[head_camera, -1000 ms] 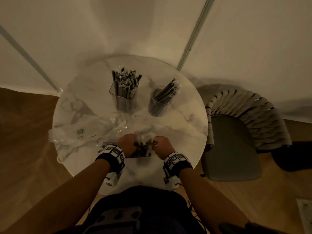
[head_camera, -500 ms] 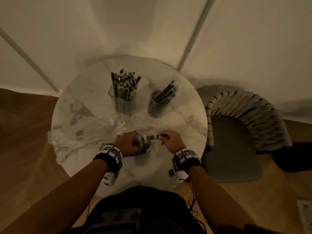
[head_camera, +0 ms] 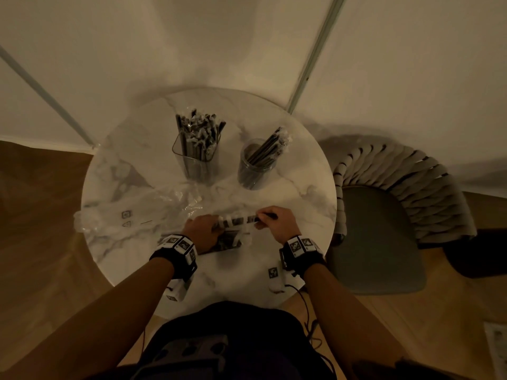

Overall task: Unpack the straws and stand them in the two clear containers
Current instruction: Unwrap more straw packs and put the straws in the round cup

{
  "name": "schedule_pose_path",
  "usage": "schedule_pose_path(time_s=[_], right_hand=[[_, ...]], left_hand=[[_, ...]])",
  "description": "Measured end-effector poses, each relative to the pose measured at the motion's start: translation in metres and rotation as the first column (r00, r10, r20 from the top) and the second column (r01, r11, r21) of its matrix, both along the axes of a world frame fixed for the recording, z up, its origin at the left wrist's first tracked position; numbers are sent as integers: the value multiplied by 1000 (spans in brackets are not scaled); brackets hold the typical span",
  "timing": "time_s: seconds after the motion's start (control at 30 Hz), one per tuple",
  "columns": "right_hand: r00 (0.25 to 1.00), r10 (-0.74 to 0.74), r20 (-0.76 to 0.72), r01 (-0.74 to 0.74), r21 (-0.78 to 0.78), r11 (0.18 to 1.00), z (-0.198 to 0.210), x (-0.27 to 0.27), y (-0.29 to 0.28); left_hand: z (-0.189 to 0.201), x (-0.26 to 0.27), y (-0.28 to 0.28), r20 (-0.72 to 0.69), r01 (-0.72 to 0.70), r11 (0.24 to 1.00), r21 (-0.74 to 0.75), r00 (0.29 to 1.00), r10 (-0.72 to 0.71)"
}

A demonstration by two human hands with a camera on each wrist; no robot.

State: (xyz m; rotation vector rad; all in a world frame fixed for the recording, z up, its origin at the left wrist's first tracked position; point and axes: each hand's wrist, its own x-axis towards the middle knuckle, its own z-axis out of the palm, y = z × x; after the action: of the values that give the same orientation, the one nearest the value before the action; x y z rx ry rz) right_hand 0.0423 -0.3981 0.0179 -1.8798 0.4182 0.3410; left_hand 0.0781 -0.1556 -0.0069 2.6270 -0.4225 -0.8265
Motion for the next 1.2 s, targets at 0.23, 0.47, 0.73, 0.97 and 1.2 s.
schedule_pose_path(time_s=[0.23,0.47,0.73,0.97,1.2], right_hand=[[997,-79,-10,79,-19,997,23,-2,-57],[981,-190,-39,188,-56,981,48,-7,-113],[934,-342,102,355,-169,919,82,-11,-154],[954,-255,160,271,-87,958,100,-7,-134],[949,-182,259,216,-109,970,100,4,-77]], left_hand=[[-5,4,7,9,-25,997,68,1000,24],[3,2,1,13,-77,993,85,997,76],[18,6,-17,73,-151,964,-220,983,171],[42,10,-61,-311,-569,554,-608,813,492],[53,19,-70,-782,-869,66,-491,473,407]])
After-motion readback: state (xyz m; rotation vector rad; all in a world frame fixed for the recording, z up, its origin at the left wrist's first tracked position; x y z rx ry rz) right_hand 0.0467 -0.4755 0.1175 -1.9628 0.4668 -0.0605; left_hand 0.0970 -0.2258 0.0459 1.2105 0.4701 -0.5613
